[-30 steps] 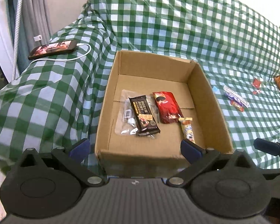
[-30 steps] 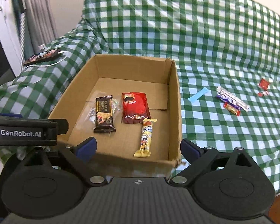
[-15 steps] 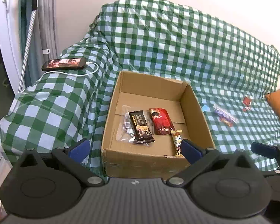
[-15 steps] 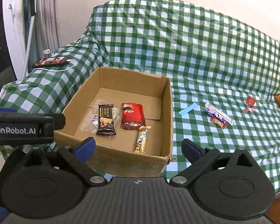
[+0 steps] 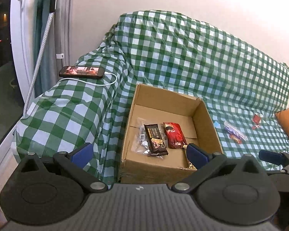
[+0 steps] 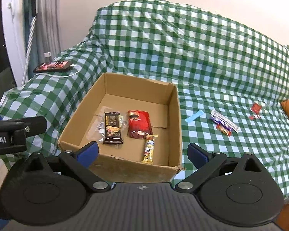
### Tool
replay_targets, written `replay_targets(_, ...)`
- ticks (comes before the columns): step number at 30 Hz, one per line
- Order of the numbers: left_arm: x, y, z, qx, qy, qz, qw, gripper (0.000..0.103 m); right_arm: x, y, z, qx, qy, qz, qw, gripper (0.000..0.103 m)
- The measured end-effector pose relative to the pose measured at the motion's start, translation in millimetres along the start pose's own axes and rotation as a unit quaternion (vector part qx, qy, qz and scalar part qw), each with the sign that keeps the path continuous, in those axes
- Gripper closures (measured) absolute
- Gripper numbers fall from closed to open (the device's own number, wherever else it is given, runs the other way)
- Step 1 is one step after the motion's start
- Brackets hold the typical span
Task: Organize snacks
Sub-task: 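Raise both tools away from the box, then move both tools over the blue bar and red packet on the sofa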
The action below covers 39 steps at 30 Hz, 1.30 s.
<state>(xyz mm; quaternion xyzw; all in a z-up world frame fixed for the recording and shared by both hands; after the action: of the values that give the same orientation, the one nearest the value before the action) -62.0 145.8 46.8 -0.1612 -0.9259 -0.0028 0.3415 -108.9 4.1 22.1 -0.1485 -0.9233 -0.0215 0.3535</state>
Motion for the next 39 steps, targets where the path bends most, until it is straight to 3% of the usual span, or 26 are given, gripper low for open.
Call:
replay_targets(7, -6, 5, 0, 0.009, 0.009, 0.005, 0.9999, 0.000, -5, 3, -4, 0.007, 0.008, 0.006, 1.000, 0.004)
replay_targets(19, -23, -18, -3, -0.023, 0.027, 0.009, 0.9993, 0.000, -12, -19, -2, -0.034, 0.014, 0.011, 0.999, 0.004)
replay_targets(31, -56, -75, -19, -0.072, 0.064, 0.018, 0.9952, 0.000, -28, -87, 2, -0.115, -0.001, 0.028, 0.993, 0.004)
replay_targets(39, -91, -136, -42, -0.105, 0.086, 0.035, 0.9901, 0.000, -41, -157, 7, -0.168, -0.013, 0.059, 0.984, 0.004)
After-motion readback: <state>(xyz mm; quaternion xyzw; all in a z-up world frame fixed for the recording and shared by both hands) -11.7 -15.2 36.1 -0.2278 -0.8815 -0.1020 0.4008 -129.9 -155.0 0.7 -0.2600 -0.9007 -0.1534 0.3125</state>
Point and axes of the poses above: each gripper's, at about its wrist camera, not at the fingertips, and x roughly against the way its jaws point, y to its left, z to its underside, the point moved 3 cm from there along -x, roughly the way its jaws point, and after that the axes turned 1 degree about -z, right-handed, at the moved point
